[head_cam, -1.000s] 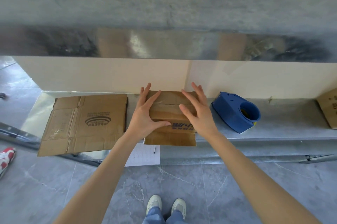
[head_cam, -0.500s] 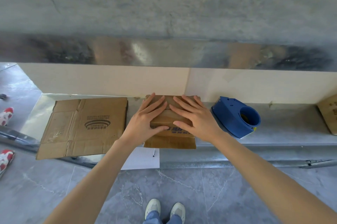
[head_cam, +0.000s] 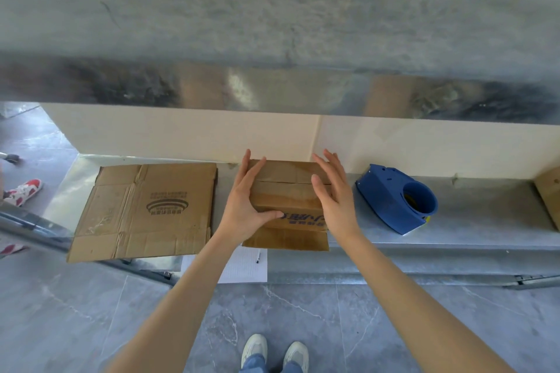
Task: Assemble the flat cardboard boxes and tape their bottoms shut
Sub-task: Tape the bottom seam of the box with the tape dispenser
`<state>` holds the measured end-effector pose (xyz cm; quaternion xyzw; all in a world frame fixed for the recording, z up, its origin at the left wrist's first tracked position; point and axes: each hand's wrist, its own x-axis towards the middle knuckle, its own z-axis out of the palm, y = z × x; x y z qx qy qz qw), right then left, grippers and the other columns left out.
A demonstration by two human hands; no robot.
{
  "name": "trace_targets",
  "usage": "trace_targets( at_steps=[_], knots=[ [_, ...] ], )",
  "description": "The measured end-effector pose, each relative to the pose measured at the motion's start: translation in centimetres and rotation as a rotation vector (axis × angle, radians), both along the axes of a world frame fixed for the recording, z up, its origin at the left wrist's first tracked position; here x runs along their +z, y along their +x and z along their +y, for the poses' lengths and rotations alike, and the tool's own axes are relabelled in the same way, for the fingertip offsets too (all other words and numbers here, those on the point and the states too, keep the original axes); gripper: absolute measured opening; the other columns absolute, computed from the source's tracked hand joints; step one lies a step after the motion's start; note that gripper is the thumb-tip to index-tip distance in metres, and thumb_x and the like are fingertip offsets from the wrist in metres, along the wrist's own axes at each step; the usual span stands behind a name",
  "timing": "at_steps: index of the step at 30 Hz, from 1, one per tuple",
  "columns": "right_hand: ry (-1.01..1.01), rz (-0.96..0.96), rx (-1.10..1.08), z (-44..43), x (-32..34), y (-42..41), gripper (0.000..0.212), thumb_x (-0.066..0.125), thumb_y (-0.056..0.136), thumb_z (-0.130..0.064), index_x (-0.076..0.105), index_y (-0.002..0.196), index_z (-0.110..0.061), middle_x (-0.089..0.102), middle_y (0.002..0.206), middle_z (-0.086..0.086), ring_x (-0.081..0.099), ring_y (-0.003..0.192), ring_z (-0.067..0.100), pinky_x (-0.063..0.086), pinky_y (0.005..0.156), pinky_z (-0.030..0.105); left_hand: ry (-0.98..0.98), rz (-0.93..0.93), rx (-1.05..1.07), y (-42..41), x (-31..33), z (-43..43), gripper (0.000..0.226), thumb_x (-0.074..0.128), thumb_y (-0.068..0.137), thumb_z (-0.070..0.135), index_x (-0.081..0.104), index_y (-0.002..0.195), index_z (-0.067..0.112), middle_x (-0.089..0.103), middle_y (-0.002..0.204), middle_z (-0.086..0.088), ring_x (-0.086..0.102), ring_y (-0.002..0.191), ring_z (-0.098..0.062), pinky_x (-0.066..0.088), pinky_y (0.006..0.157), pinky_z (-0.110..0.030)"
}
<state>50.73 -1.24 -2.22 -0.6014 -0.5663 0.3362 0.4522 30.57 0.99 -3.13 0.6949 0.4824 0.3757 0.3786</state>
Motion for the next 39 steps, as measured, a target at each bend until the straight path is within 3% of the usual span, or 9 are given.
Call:
trace_targets(
  at_steps=[2, 6, 9, 11, 16, 21, 27, 34, 39],
  knots=[
    [-0.043, 0.055, -0.004, -0.1, 0.2, 0.0, 0.046, 0.047, 0.101, -0.041, 0.045, 0.146, -0.032, 0.024, 0.159, -0.02, 0.012, 0.145, -0.009, 0.019, 0.106, 0.004, -0.009, 0.002, -0.01, -0.1, 0.1, 0.0, 0.112, 0.094, 0.06, 0.016, 0.03, 0.151, 0.031, 0.0, 0.165, 0.013, 0.009, 0.144, 0.012, 0.019, 0.108, -0.003],
    [-0.11, 0.231, -0.028, -0.4, 0.7, 0.4, 0.056, 0.051, 0.097, -0.047, 0.035, 0.15, -0.04, 0.021, 0.157, -0.028, 0.017, 0.14, -0.016, 0.02, 0.107, 0.012, -0.042, 0.025, -0.026, -0.8, 0.4, 0.0, 0.118, 0.093, 0.062, 0.03, 0.021, 0.155, 0.034, -0.008, 0.164, 0.018, 0.004, 0.149, 0.002, 0.016, 0.112, -0.014],
    [-0.167, 0.304, -0.042, -0.4, 0.7, 0.5, 0.062, 0.049, 0.094, -0.052, 0.03, 0.152, -0.04, 0.03, 0.149, -0.033, 0.026, 0.129, -0.023, 0.021, 0.107, 0.015, -0.1, -0.01, -0.017, -0.6, 0.4, -0.4, 0.118, 0.089, 0.061, 0.041, 0.018, 0.155, 0.035, 0.001, 0.163, 0.019, 0.009, 0.147, 0.006, 0.02, 0.118, -0.026],
    [-0.196, 0.309, -0.045, -0.2, 0.5, 0.3, 0.062, 0.047, 0.095, -0.05, 0.029, 0.153, -0.036, 0.03, 0.15, -0.029, 0.029, 0.131, -0.018, 0.02, 0.11, 0.018, -0.14, -0.061, 0.005, -0.3, 0.1, -0.7, 0.118, 0.089, 0.061, 0.04, 0.019, 0.156, 0.032, 0.005, 0.164, 0.018, 0.01, 0.147, 0.006, 0.022, 0.122, -0.035],
    [-0.197, 0.271, -0.054, 0.1, 0.4, 0.2, 0.059, 0.044, 0.1, -0.044, 0.026, 0.155, -0.033, 0.027, 0.153, -0.025, 0.023, 0.138, -0.009, 0.02, 0.112, 0.02, -0.177, -0.115, 0.036, -0.1, -0.1, -0.7, 0.12, 0.089, 0.061, 0.038, 0.016, 0.156, 0.032, 0.008, 0.164, 0.017, 0.014, 0.149, 0.0, 0.024, 0.122, -0.042],
    [-0.228, 0.174, 0.033, -0.1, 0.9, 1.2, 0.065, 0.047, 0.096, -0.056, 0.024, 0.154, -0.04, 0.024, 0.158, -0.023, 0.021, 0.141, -0.006, 0.019, 0.115, 0.024, -0.137, 0.034, -0.031, -1.2, 0.1, -0.1, 0.117, 0.09, 0.067, 0.029, 0.013, 0.155, 0.038, 0.005, 0.163, 0.018, 0.013, 0.145, 0.003, 0.022, 0.118, -0.03],
    [-0.236, 0.133, 0.031, -0.6, 1.6, 2.6, 0.06, 0.067, 0.093, -0.032, 0.04, 0.146, -0.038, 0.038, 0.152, -0.018, 0.031, 0.136, 0.0, 0.027, 0.114, 0.029, -0.091, 0.048, 0.037, -2.5, 1.4, 0.7, 0.104, 0.092, 0.065, 0.021, 0.03, 0.148, 0.038, 0.034, 0.15, 0.014, 0.037, 0.134, -0.007, 0.037, 0.112, -0.035],
    [-0.239, -0.015, 0.027, -0.5, 2.2, 1.6, 0.053, 0.072, 0.089, -0.034, 0.047, 0.136, -0.039, 0.045, 0.133, -0.018, 0.04, 0.111, -0.015, 0.034, 0.085, 0.009, -0.052, 0.164, 0.031, -3.9, 1.8, 1.9, 0.098, 0.091, 0.065, 0.021, 0.036, 0.144, 0.041, 0.038, 0.147, 0.015, 0.041, 0.132, -0.01, 0.041, 0.11, -0.044],
    [-0.254, -0.103, 0.035, -0.9, 2.1, 1.0, 0.049, 0.072, 0.089, -0.031, 0.047, 0.132, -0.036, 0.045, 0.133, -0.008, 0.042, 0.116, 0.0, 0.041, 0.1, 0.027, -0.021, 0.241, -0.008, -4.8, 1.1, 1.4, 0.088, 0.089, 0.068, 0.031, 0.04, 0.141, 0.042, 0.028, 0.151, 0.023, 0.039, 0.125, -0.003, 0.044, 0.101, -0.034]
  ],
)
